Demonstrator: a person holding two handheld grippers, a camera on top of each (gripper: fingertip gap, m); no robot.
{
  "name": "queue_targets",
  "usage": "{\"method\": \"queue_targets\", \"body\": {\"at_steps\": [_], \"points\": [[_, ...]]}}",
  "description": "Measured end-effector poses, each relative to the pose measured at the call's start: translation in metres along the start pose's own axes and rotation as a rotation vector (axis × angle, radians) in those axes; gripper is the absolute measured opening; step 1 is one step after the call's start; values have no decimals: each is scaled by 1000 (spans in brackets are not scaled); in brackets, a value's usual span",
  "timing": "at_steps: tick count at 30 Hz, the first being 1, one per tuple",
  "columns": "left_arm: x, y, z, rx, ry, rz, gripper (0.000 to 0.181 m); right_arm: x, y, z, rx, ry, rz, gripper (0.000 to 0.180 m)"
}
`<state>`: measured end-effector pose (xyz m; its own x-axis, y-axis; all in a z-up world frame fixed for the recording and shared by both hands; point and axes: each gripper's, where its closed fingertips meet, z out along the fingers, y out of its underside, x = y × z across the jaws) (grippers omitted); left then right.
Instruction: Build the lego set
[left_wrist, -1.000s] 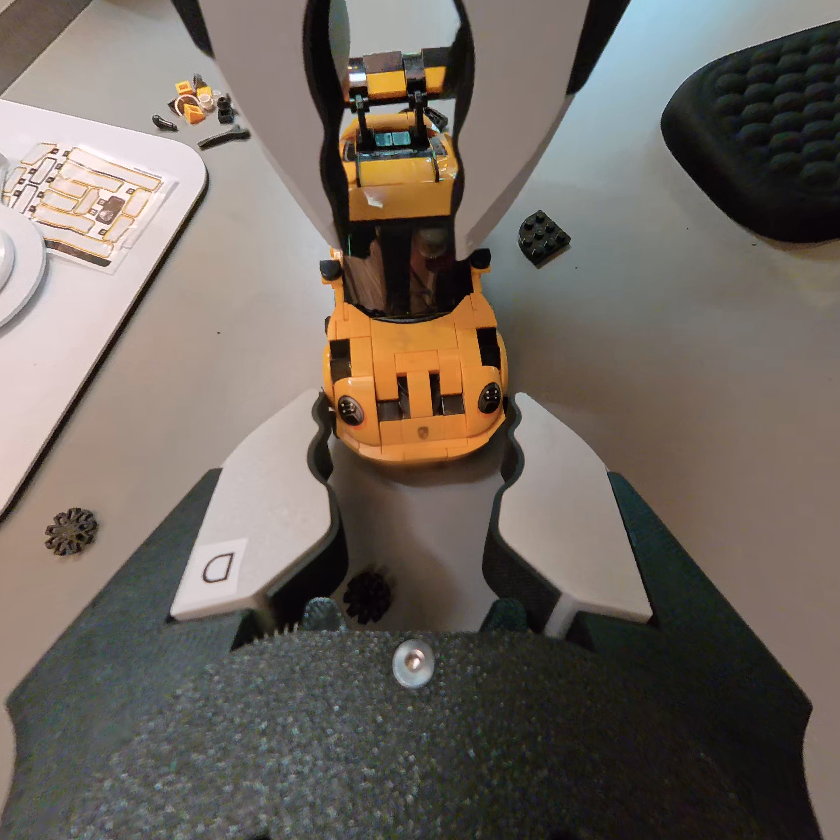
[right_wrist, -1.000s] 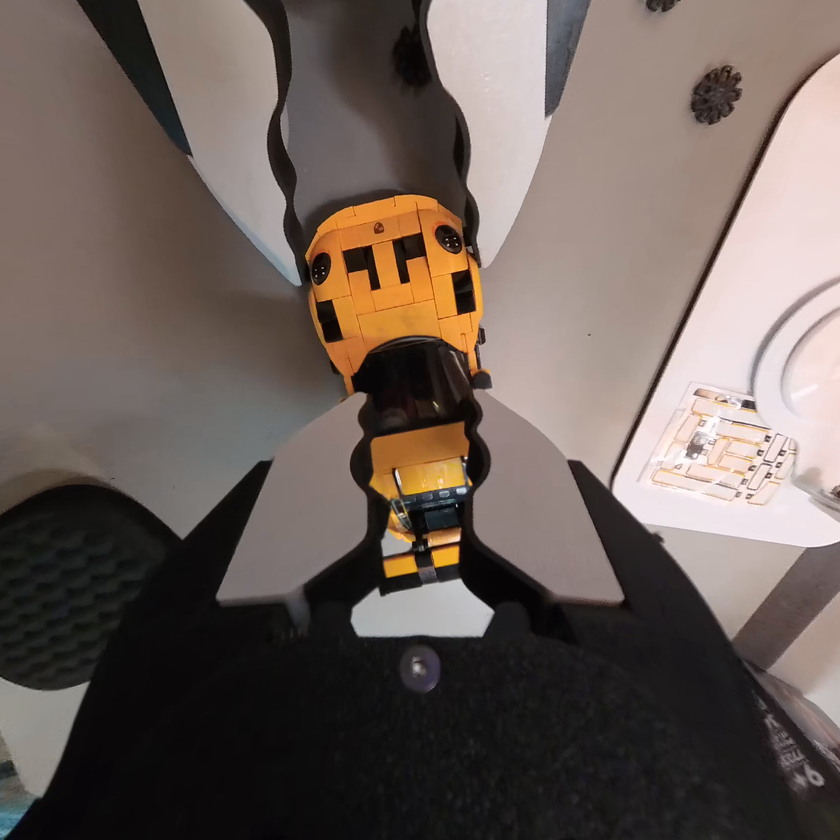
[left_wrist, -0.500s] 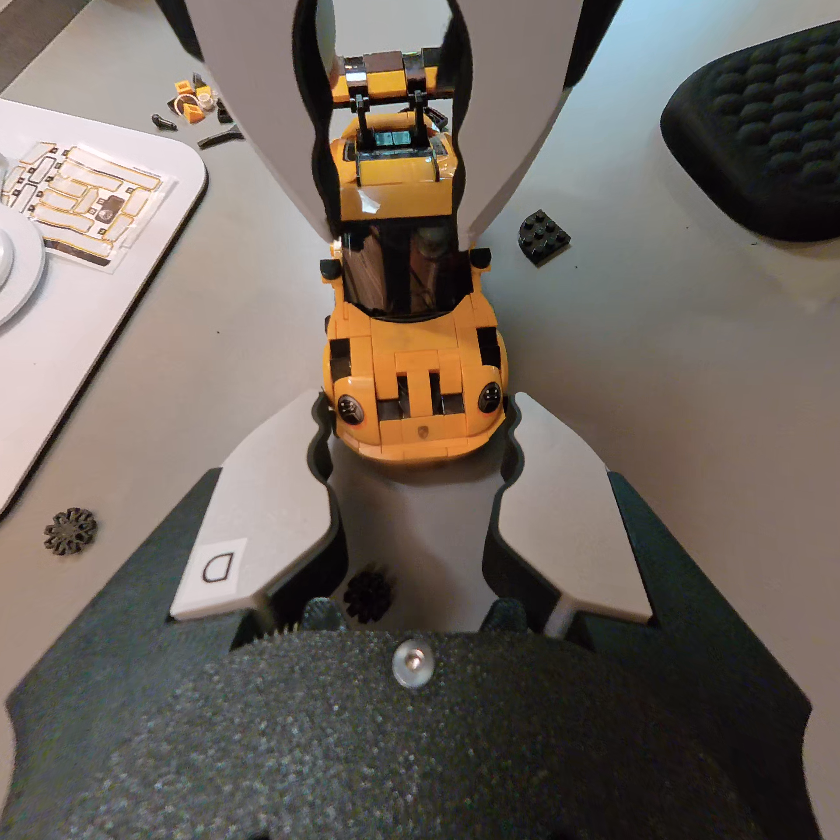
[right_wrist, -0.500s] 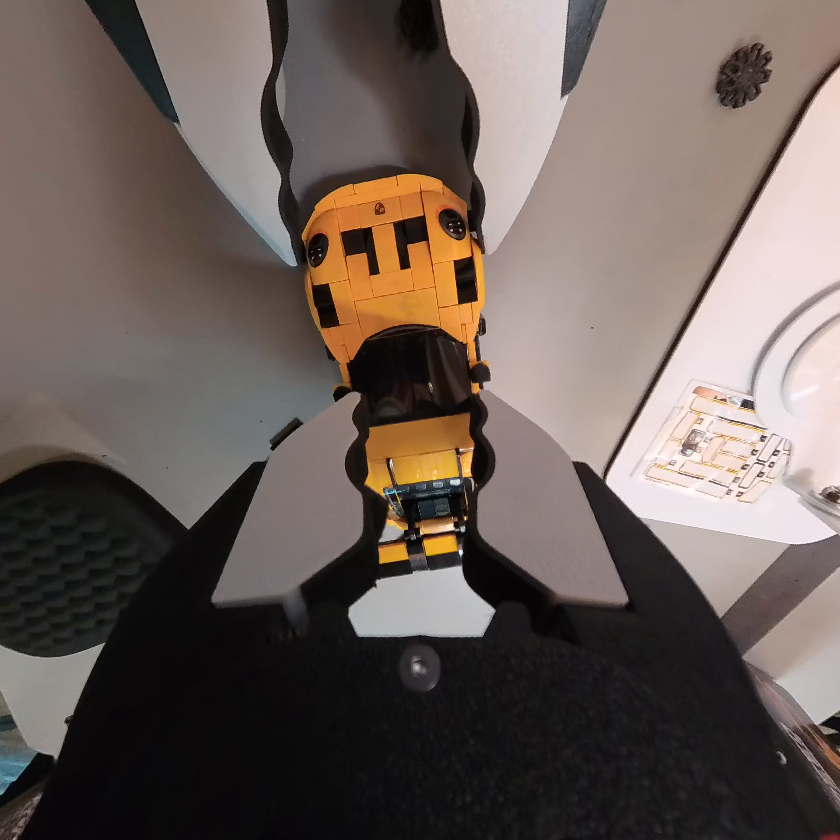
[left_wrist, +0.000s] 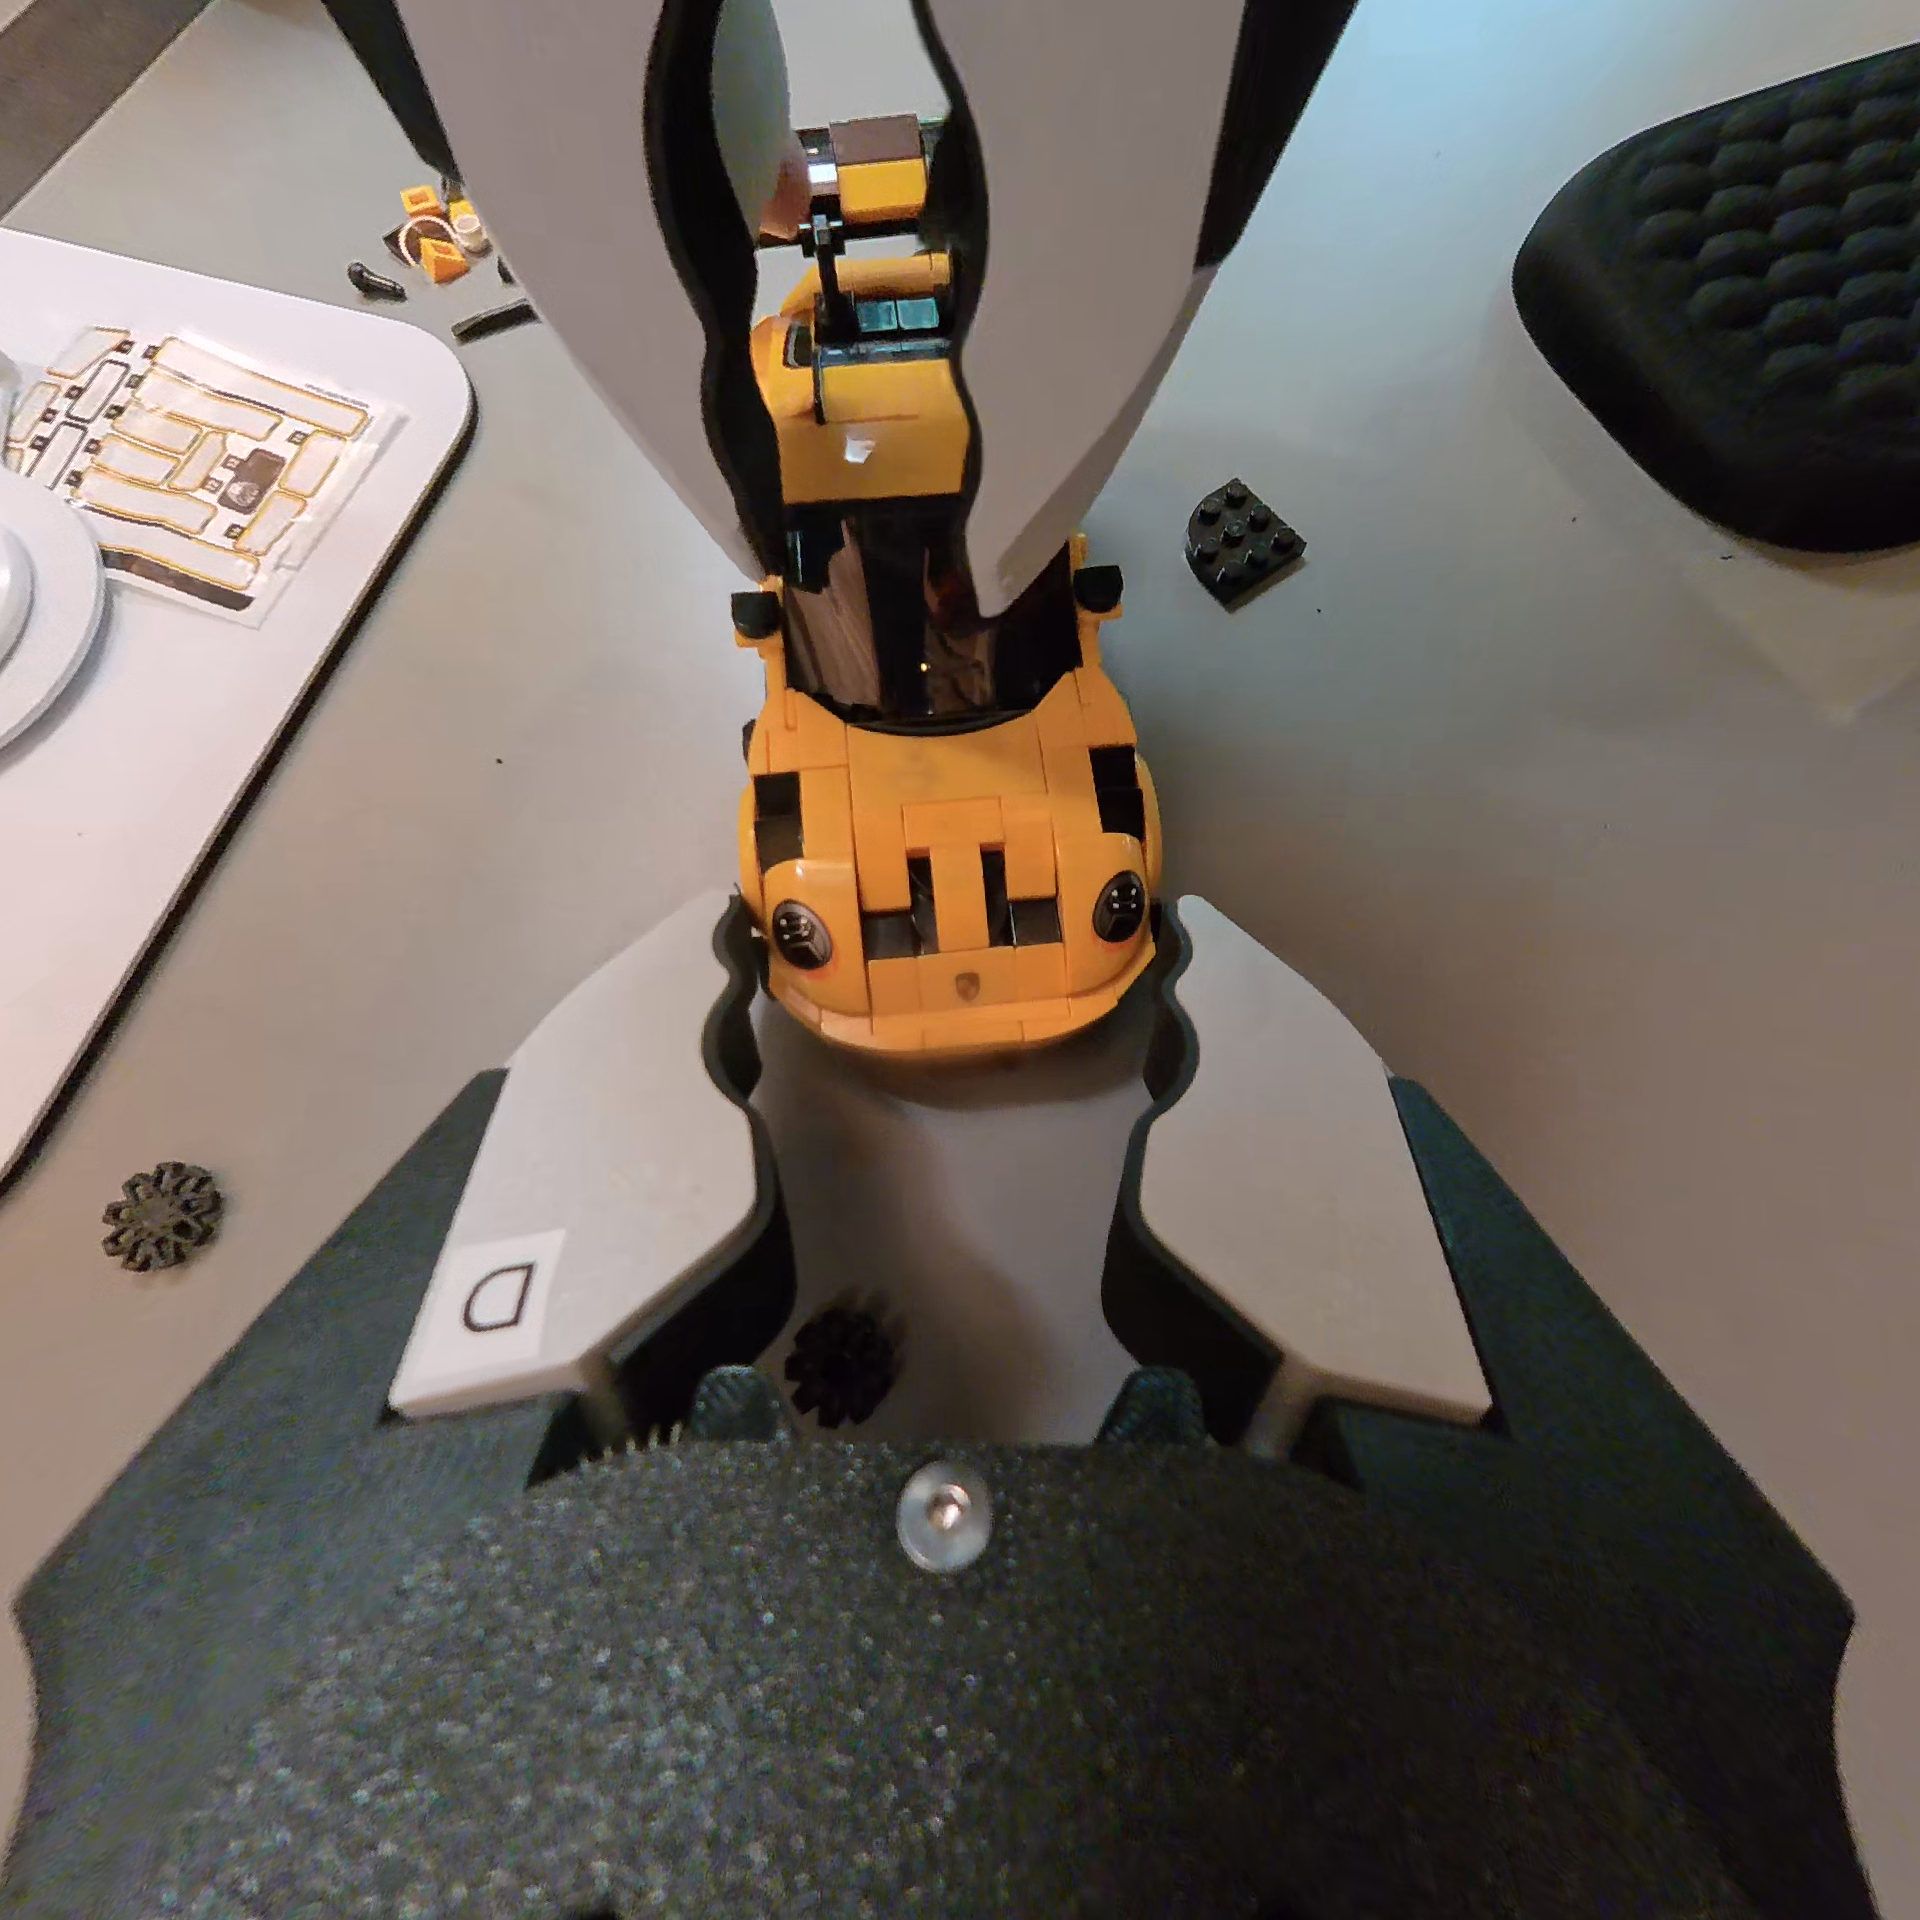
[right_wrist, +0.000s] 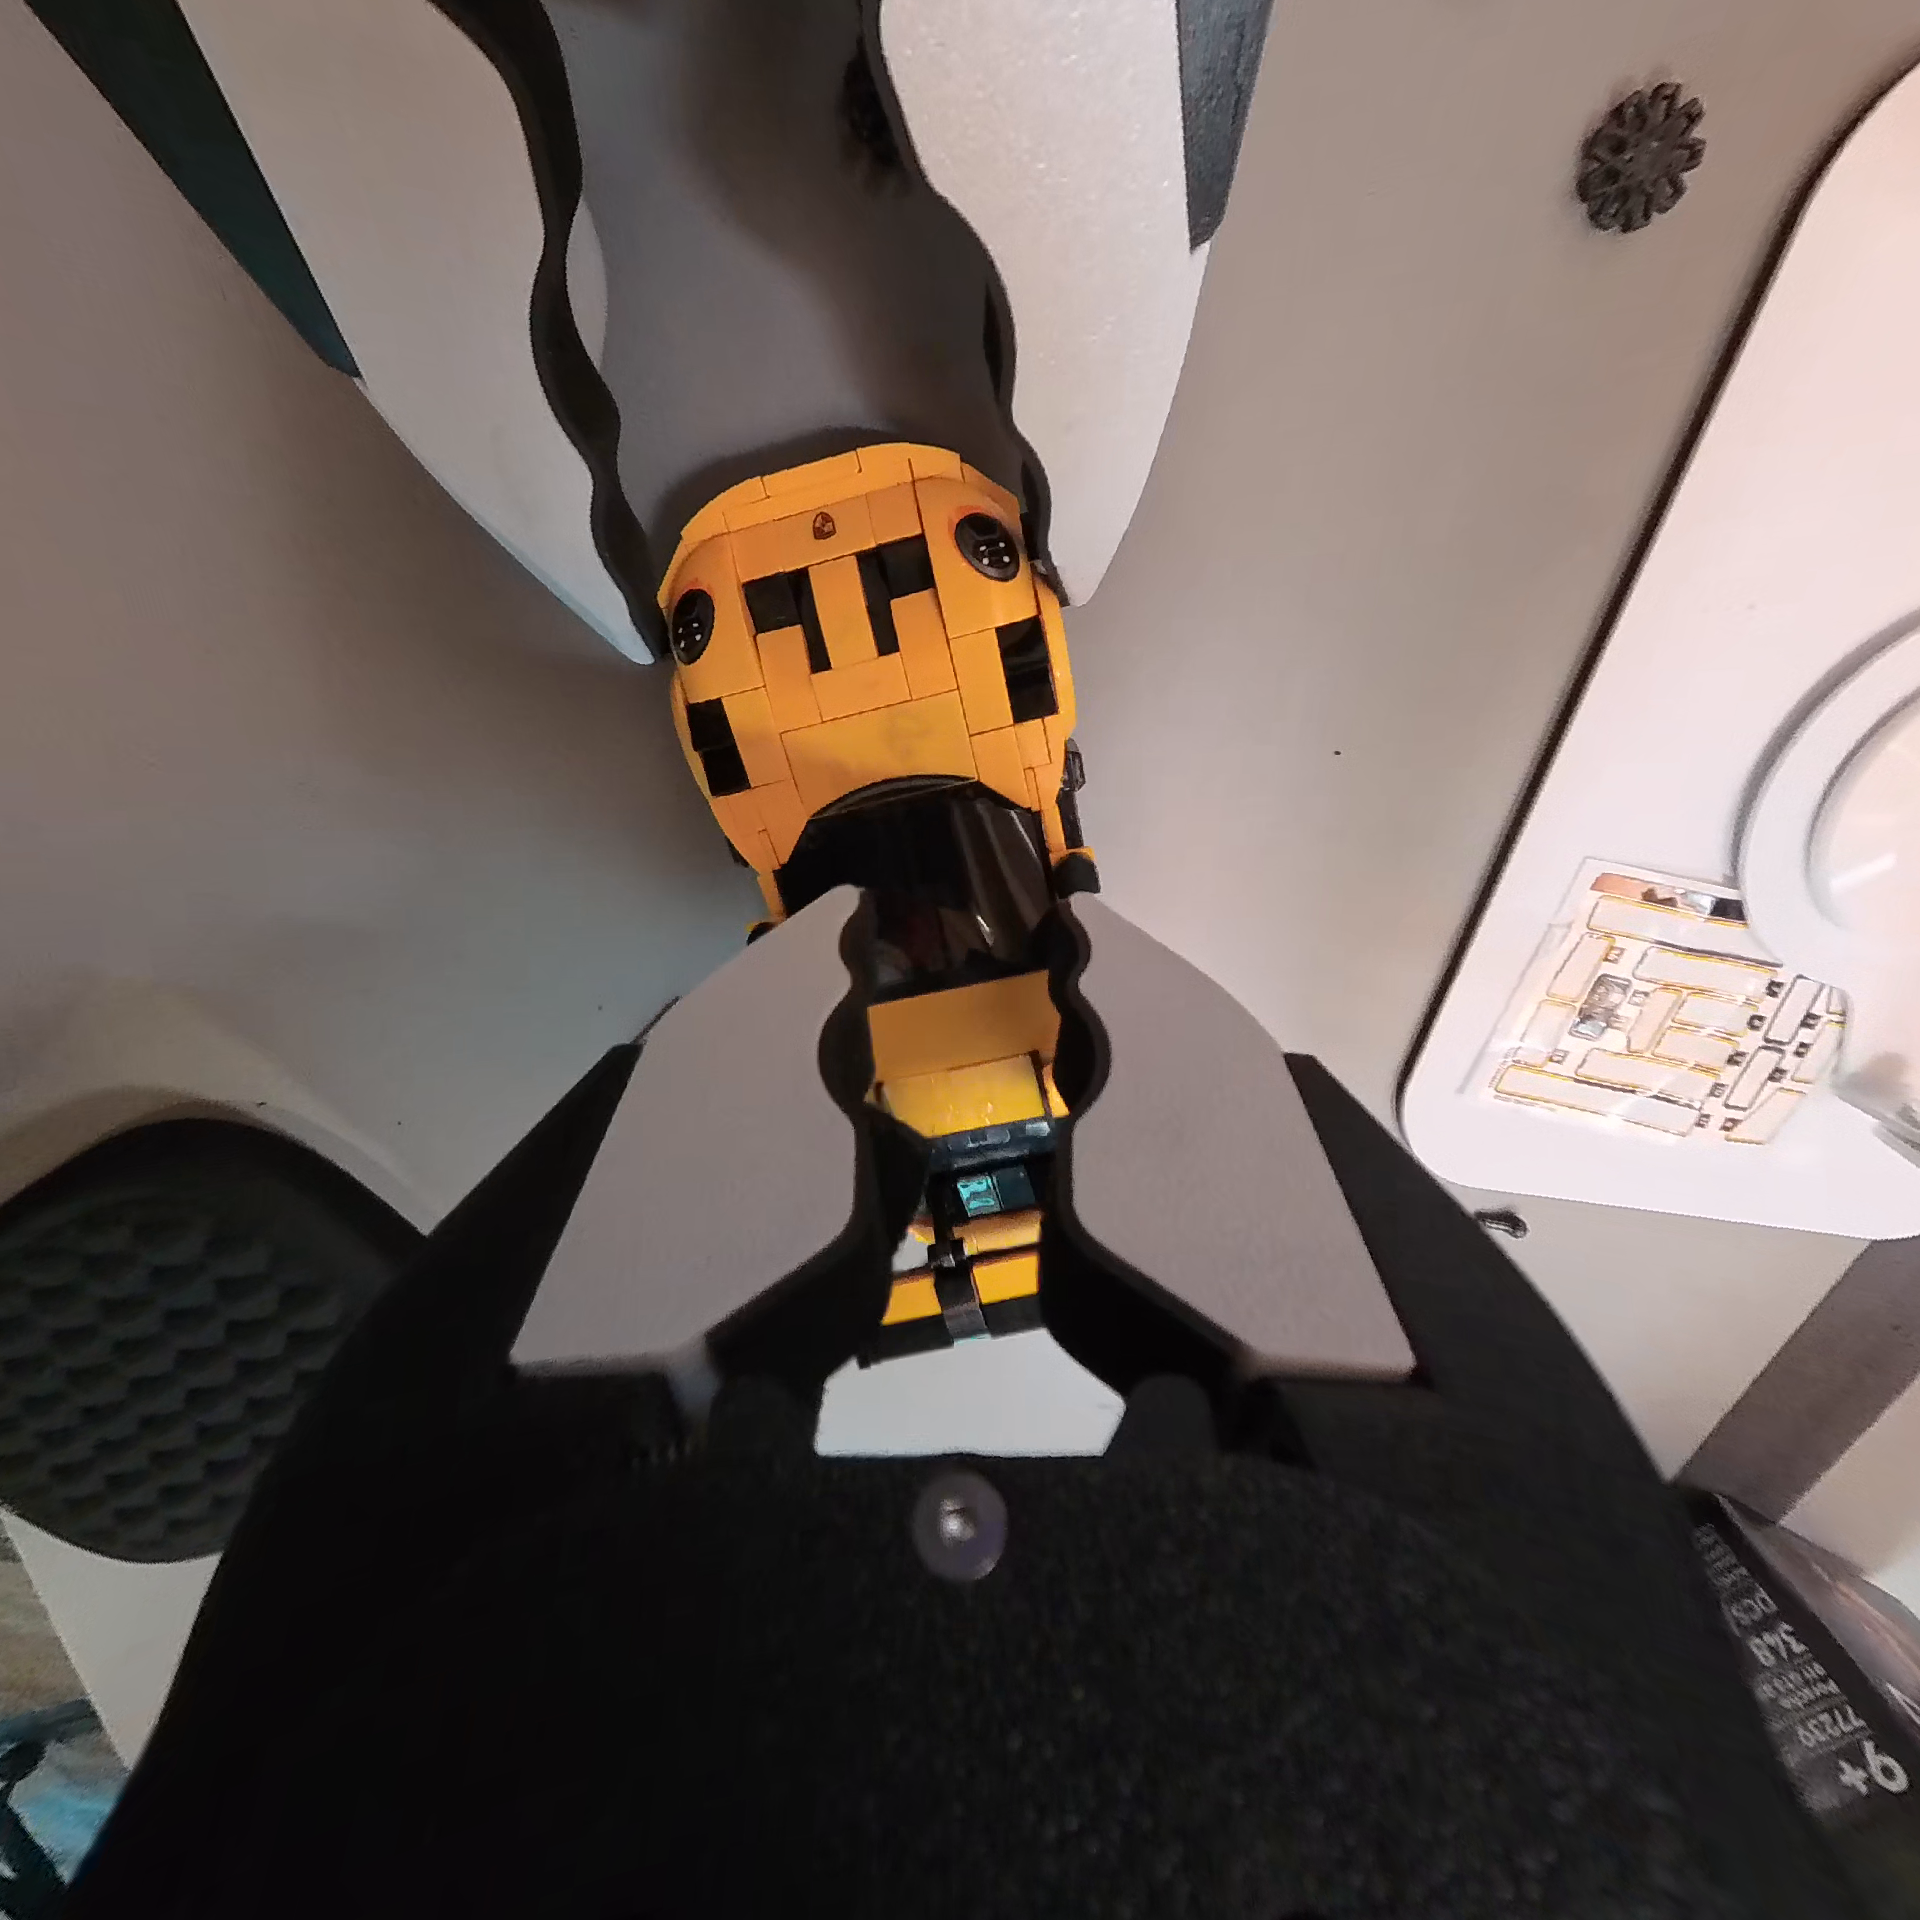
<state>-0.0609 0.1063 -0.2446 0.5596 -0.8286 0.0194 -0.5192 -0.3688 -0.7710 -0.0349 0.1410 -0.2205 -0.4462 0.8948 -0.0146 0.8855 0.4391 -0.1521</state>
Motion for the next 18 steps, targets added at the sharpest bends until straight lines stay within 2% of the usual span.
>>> {"method": "queue_targets", "body": {"at_steps": [9, 14, 18], "points": [[0, 0, 0, -1, -1, -2, 73, 0, -4, 0, 15, 41, -17, 24], [0, 1, -1, -4, 1, -1, 73, -2, 3, -9, 6, 49, -72, 52], [0, 1, -1, -4, 2, -1, 73, -5, 11, -5, -24, 45, -104, 49]]}}
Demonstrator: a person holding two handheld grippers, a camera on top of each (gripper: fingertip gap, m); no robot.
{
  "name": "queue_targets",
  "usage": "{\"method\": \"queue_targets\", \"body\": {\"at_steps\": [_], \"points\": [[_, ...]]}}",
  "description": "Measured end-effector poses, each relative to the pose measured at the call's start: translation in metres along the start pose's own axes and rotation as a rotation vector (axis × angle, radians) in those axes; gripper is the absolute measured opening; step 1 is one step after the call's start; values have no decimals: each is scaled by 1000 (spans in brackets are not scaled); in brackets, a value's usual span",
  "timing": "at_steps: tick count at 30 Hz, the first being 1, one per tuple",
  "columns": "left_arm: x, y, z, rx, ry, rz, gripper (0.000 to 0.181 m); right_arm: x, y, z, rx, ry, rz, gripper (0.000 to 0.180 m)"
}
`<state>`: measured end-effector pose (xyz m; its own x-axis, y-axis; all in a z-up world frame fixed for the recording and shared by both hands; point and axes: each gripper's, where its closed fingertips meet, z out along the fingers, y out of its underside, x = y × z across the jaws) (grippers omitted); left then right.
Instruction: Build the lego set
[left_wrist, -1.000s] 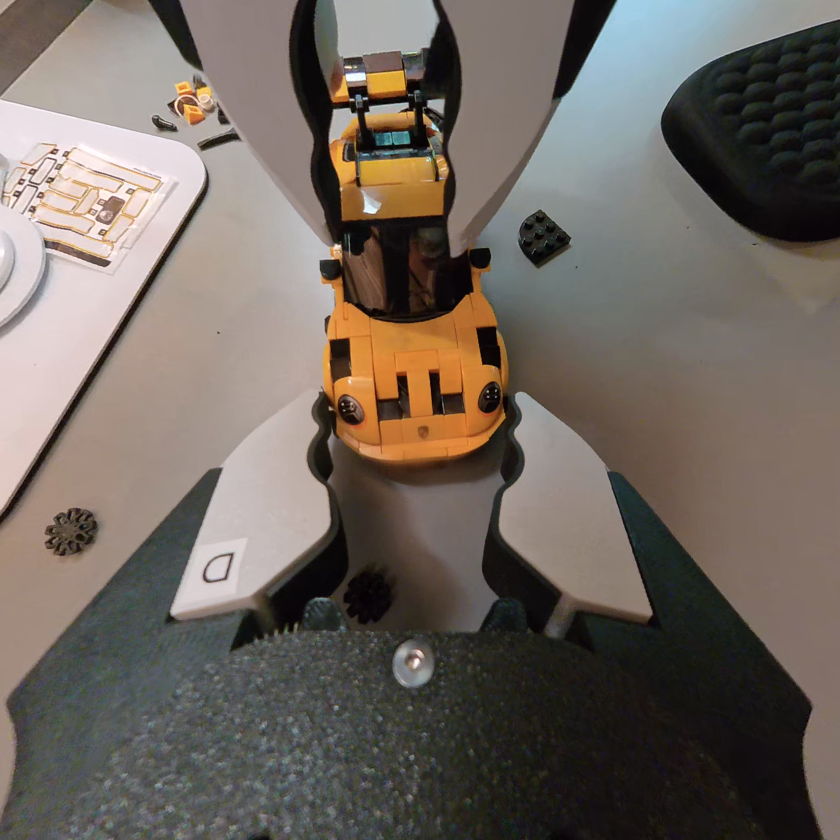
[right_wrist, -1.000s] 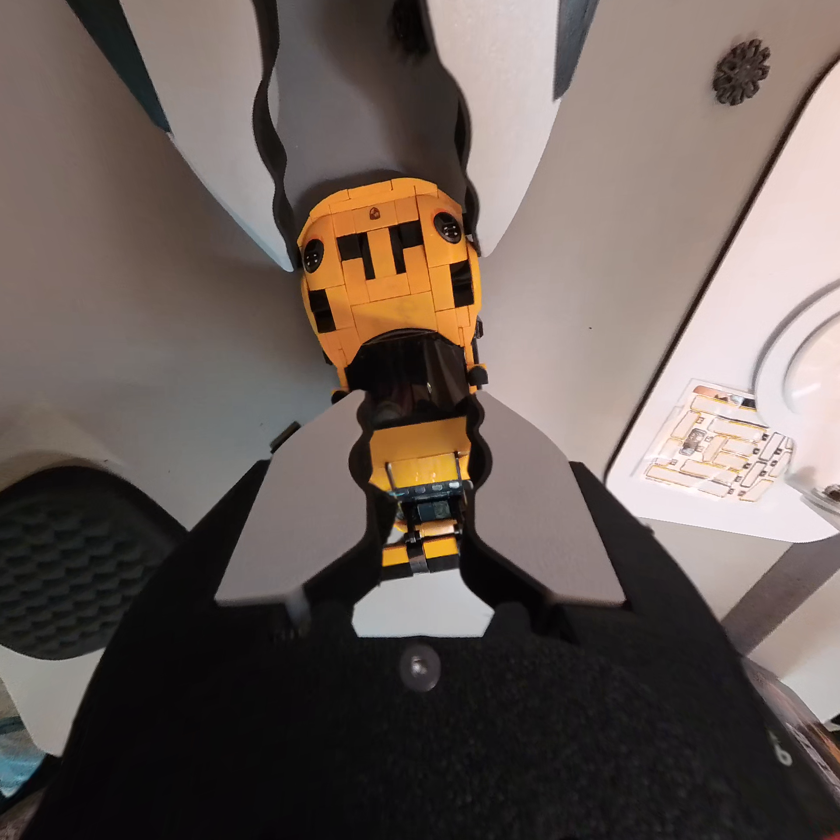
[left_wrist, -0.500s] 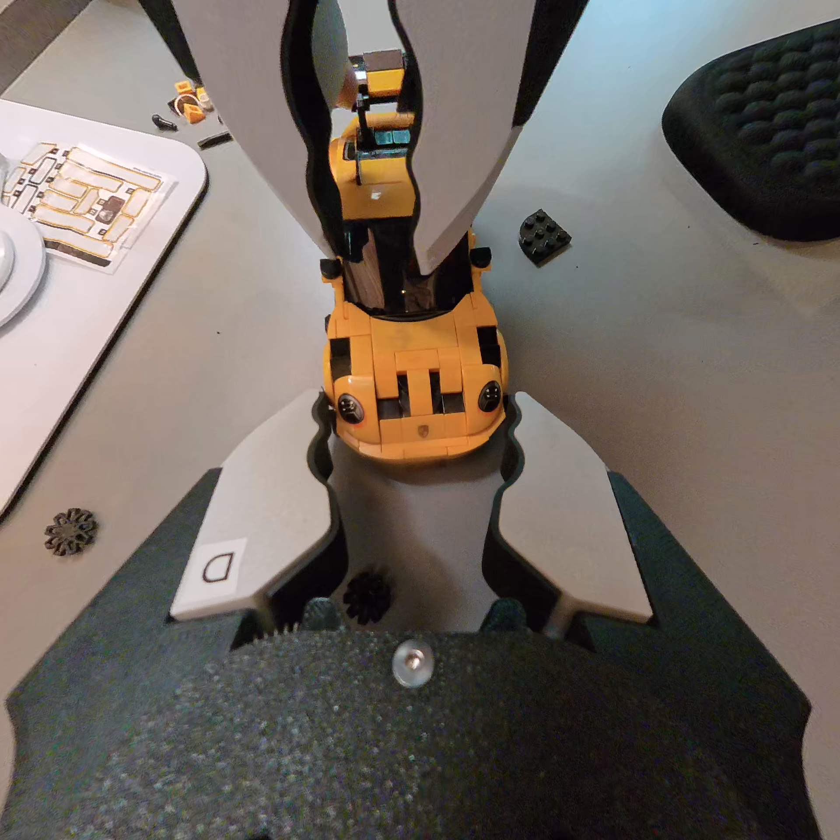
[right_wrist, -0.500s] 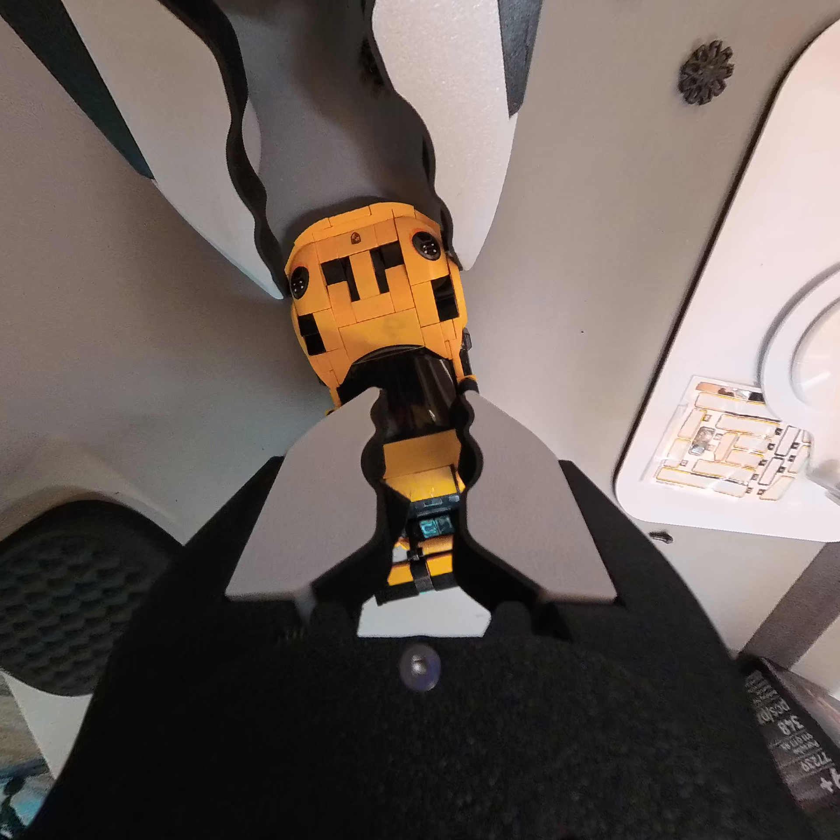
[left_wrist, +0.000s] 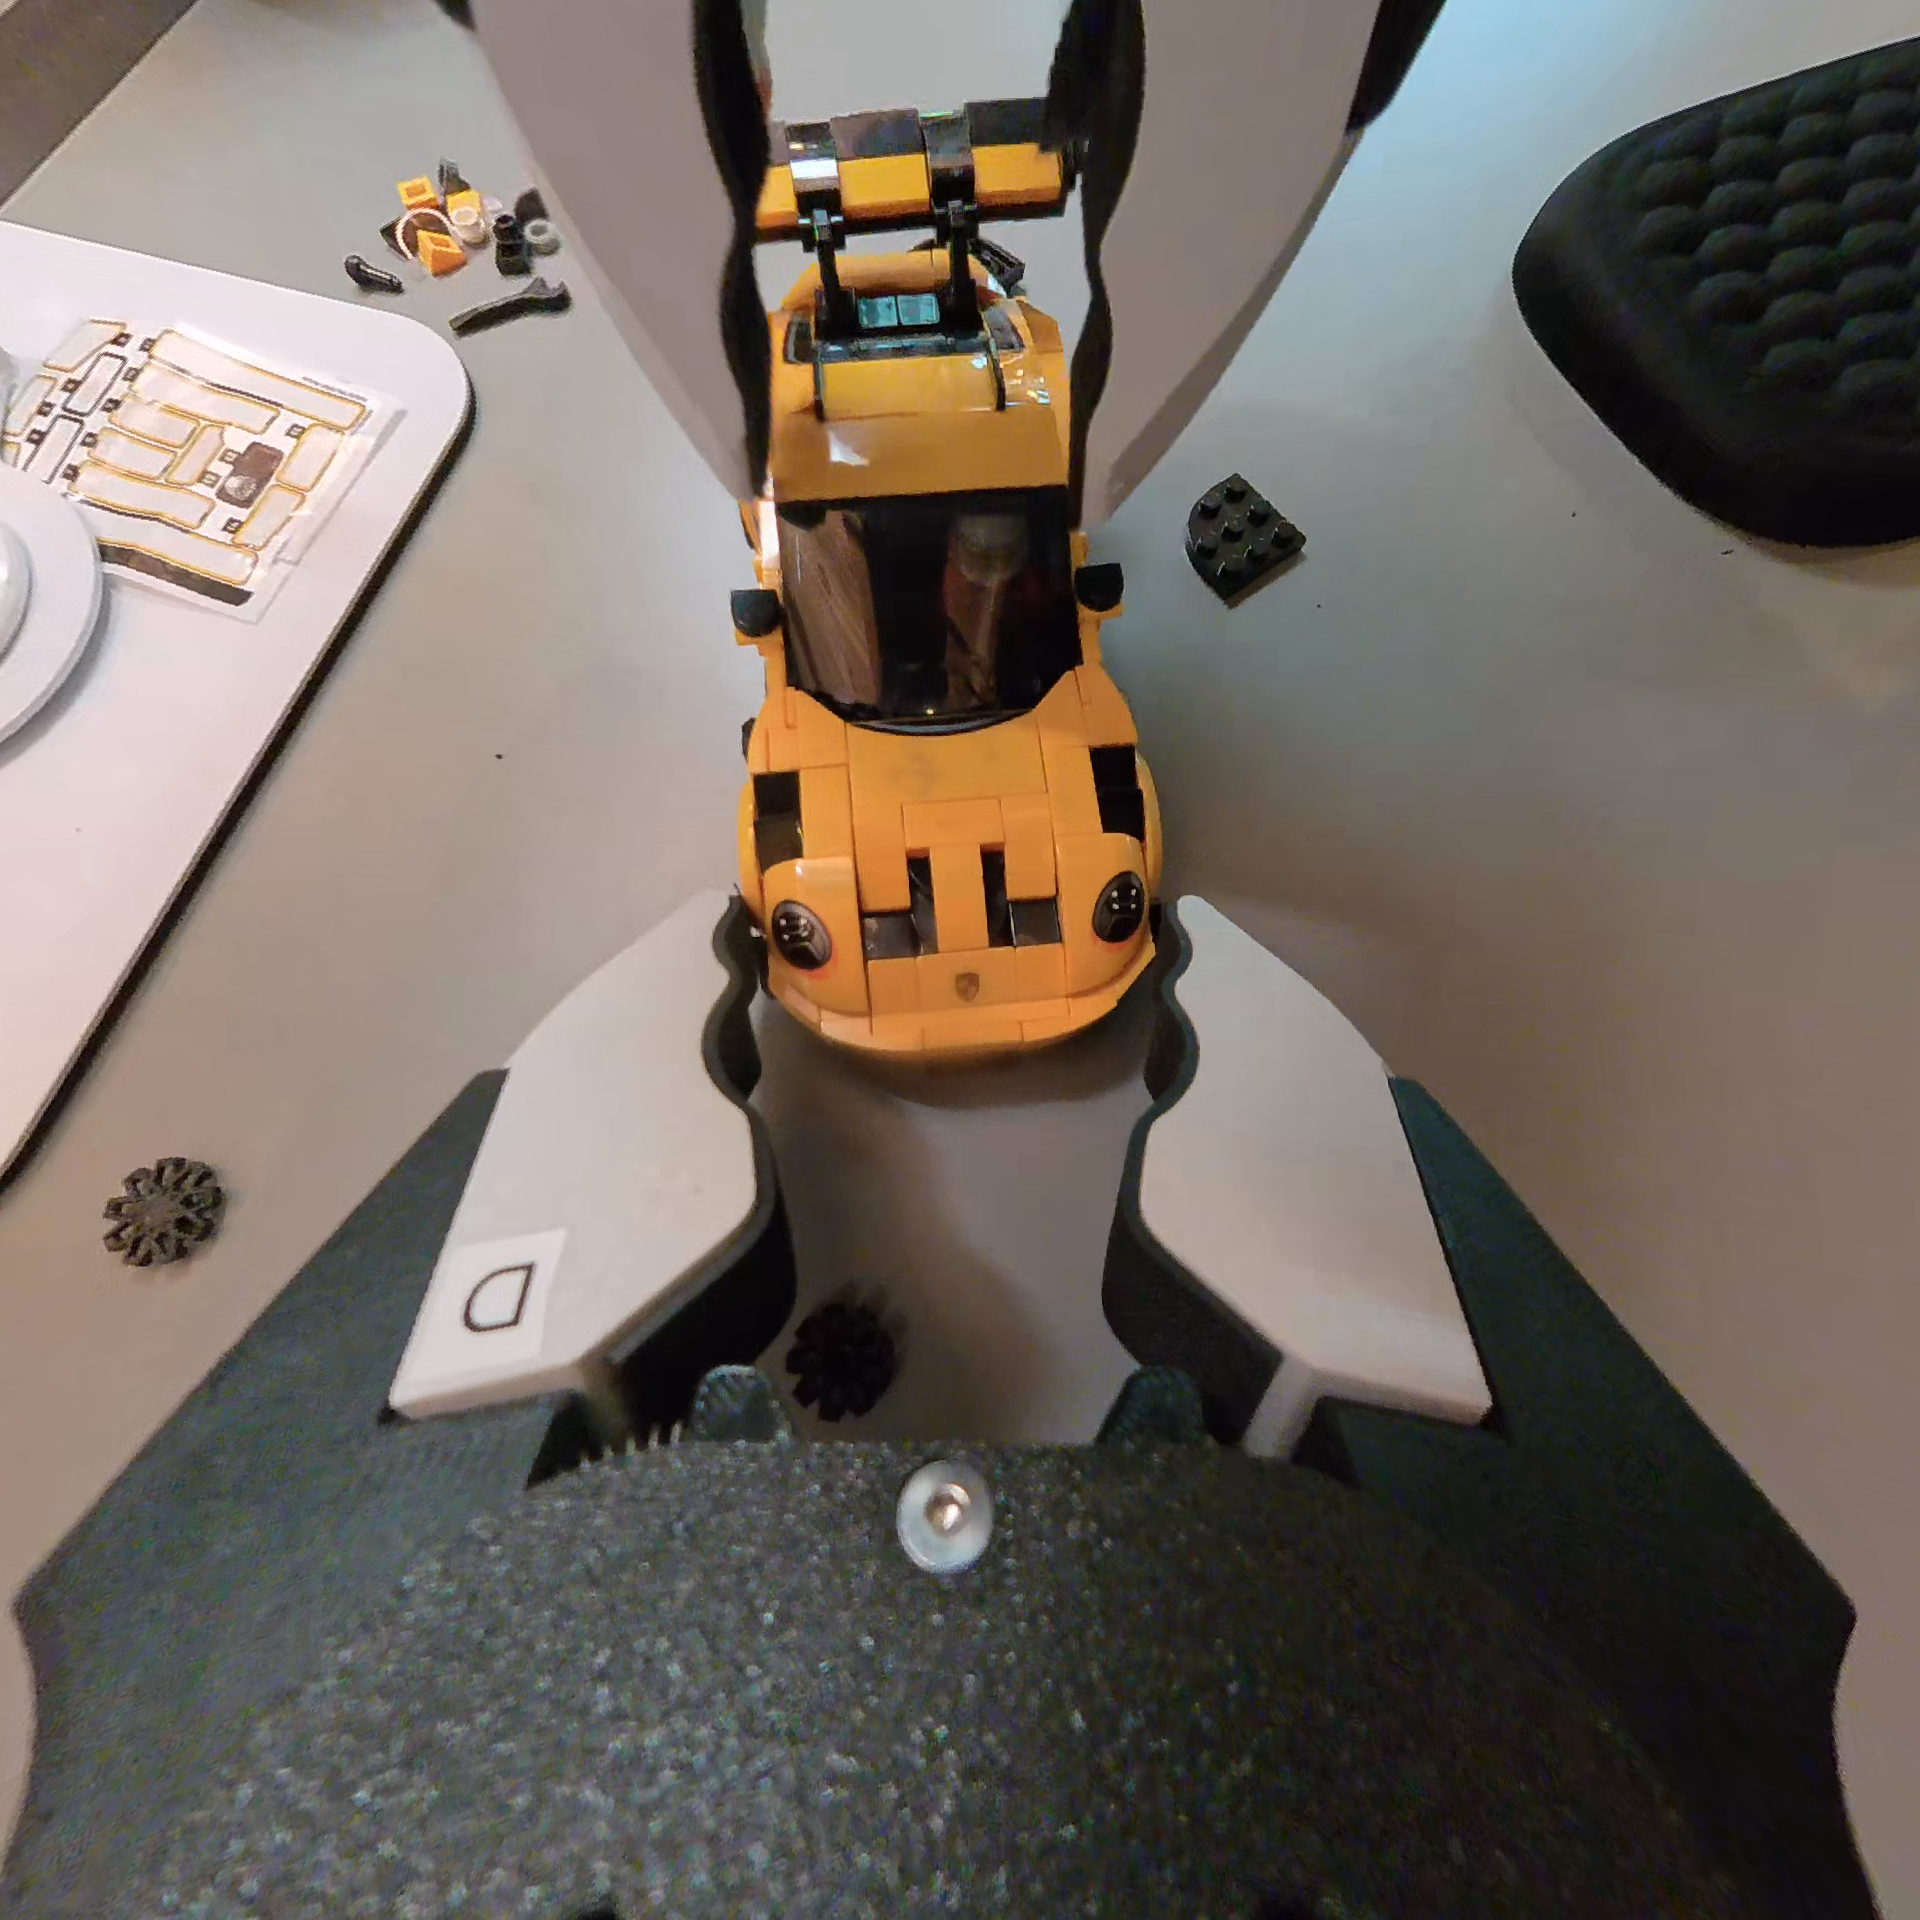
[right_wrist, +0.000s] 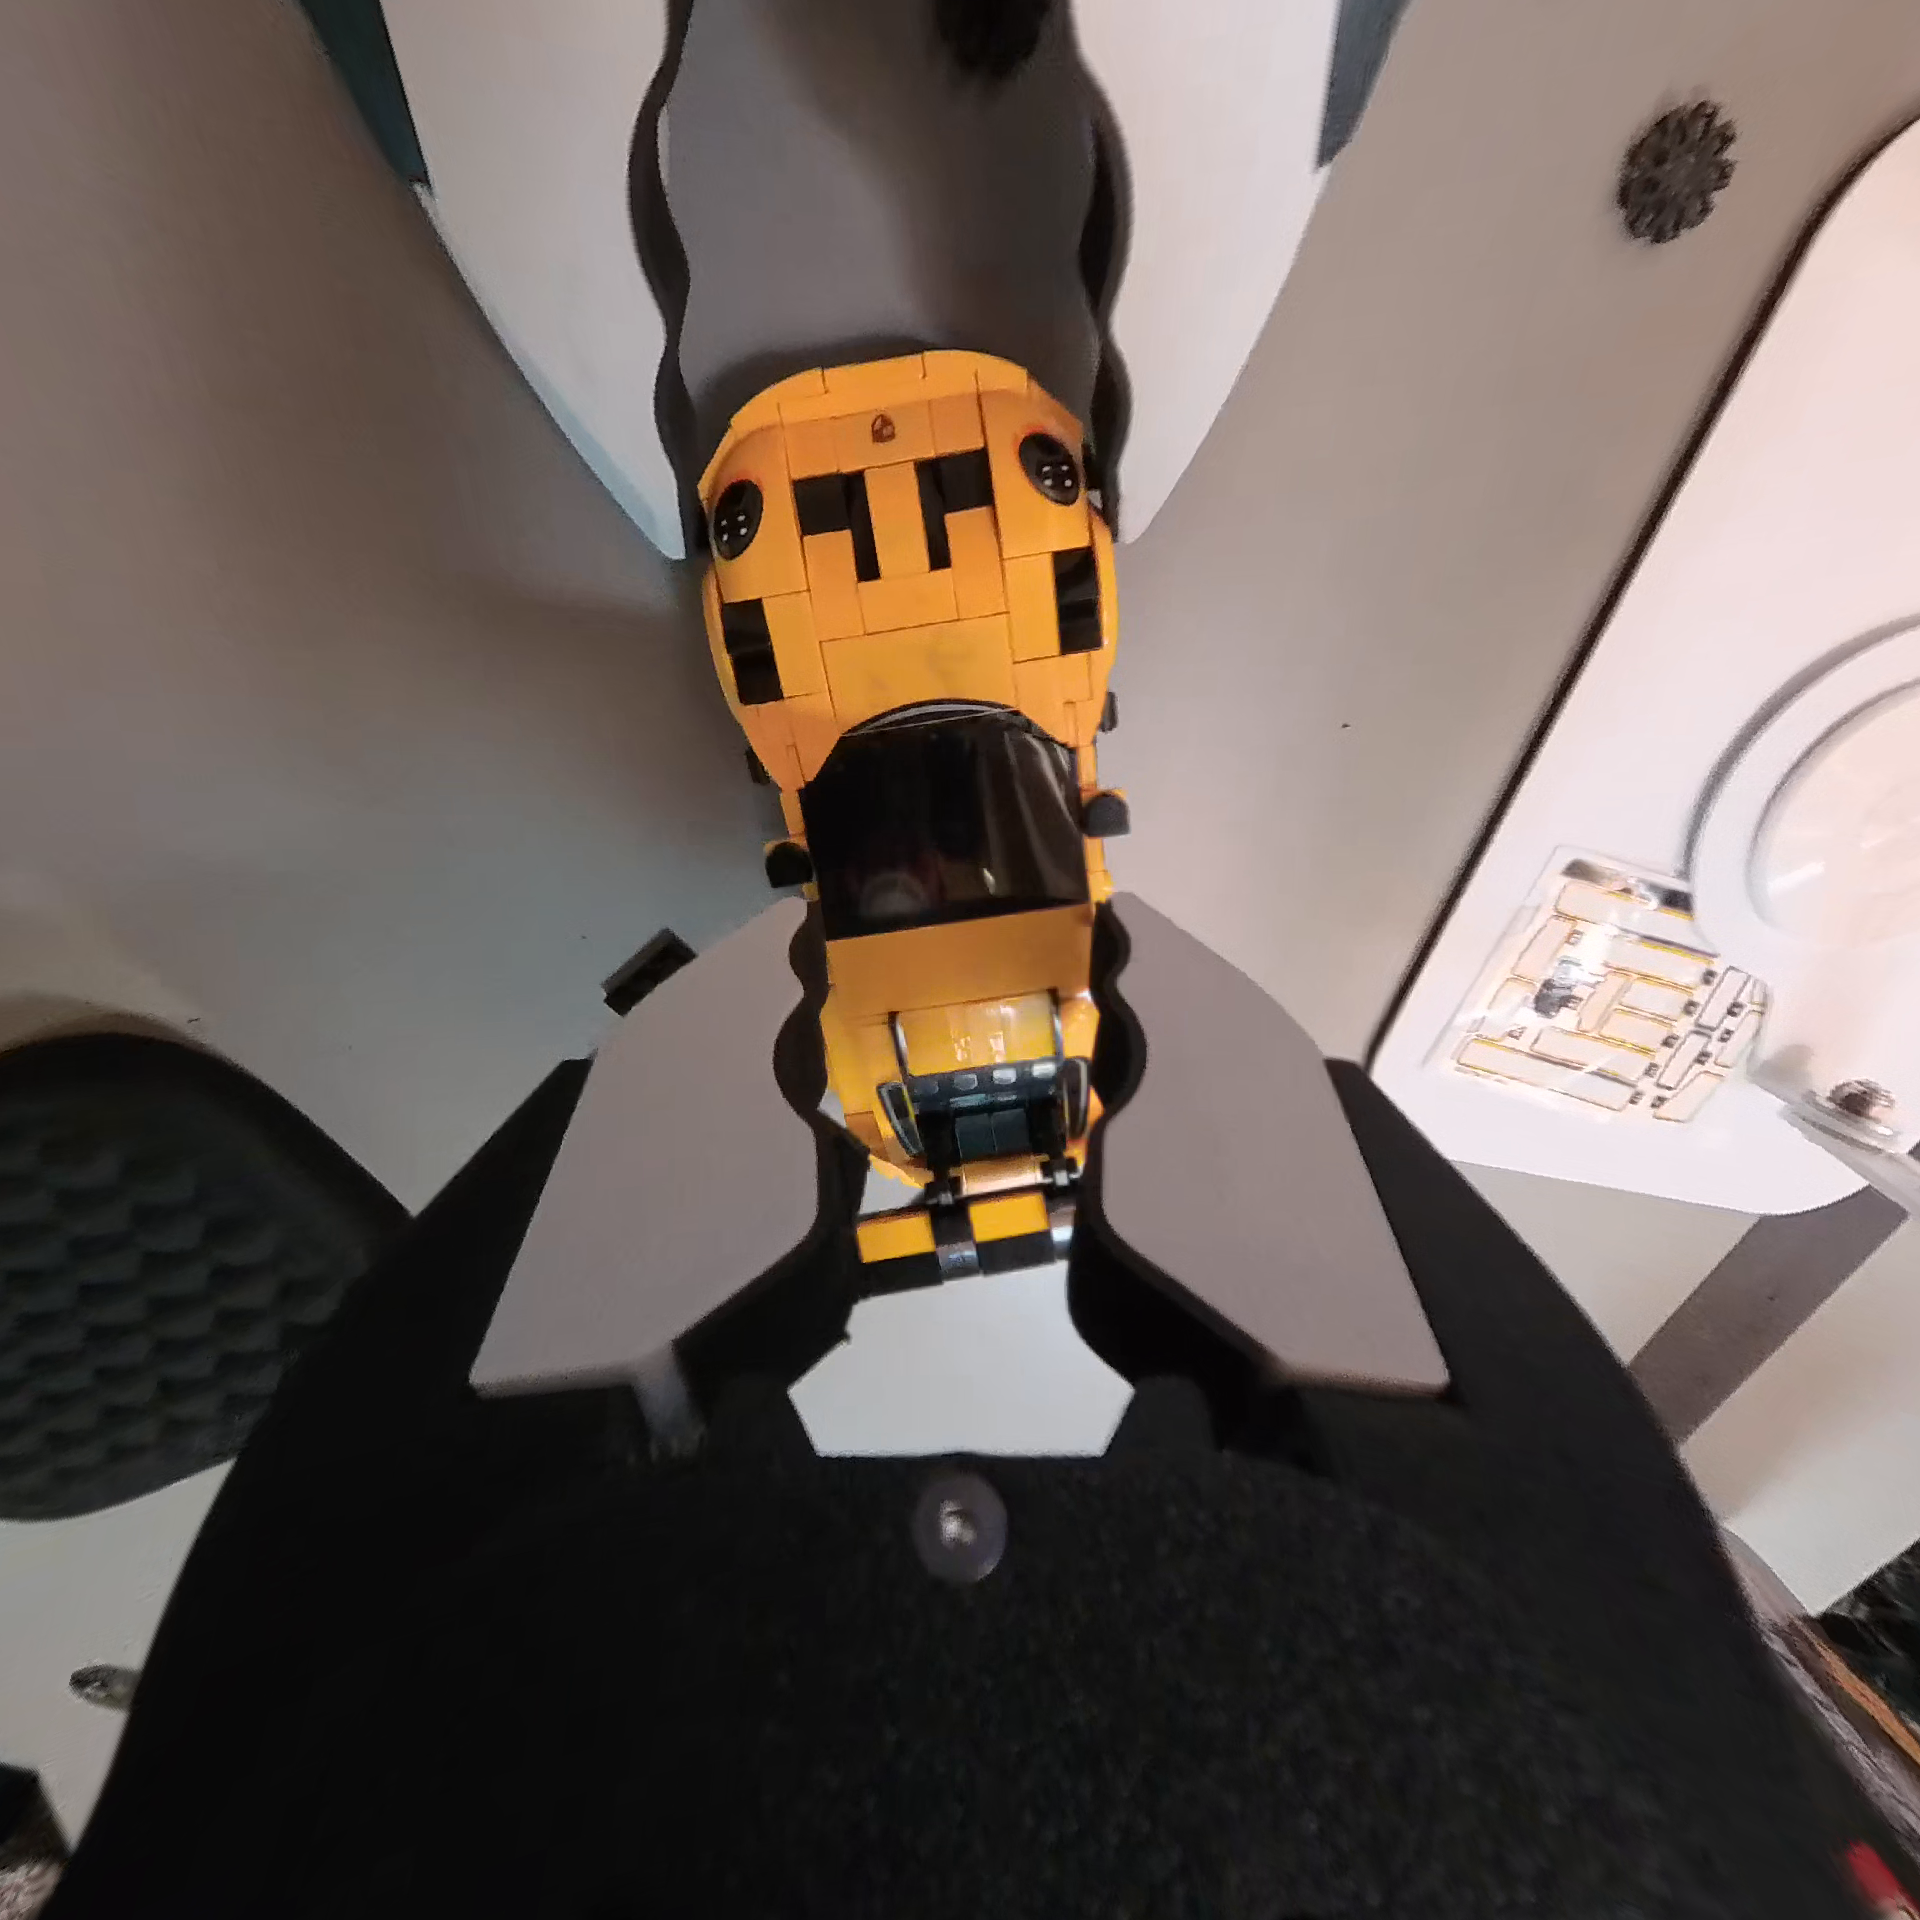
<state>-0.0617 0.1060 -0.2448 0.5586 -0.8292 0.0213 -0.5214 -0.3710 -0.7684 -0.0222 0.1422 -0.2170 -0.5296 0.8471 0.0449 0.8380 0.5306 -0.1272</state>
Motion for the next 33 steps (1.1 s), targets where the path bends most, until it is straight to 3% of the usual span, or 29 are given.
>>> {"method": "queue_targets", "body": {"at_steps": [8, 33], "points": [[0, 0, 0, 0, -1, 1, 73, 0, 2, 2, -85, -8, -22, 49], [0, 0, 0, -2, 1, 6, 73, -1, 3, 3, -122, 1, -13, 49]]}}
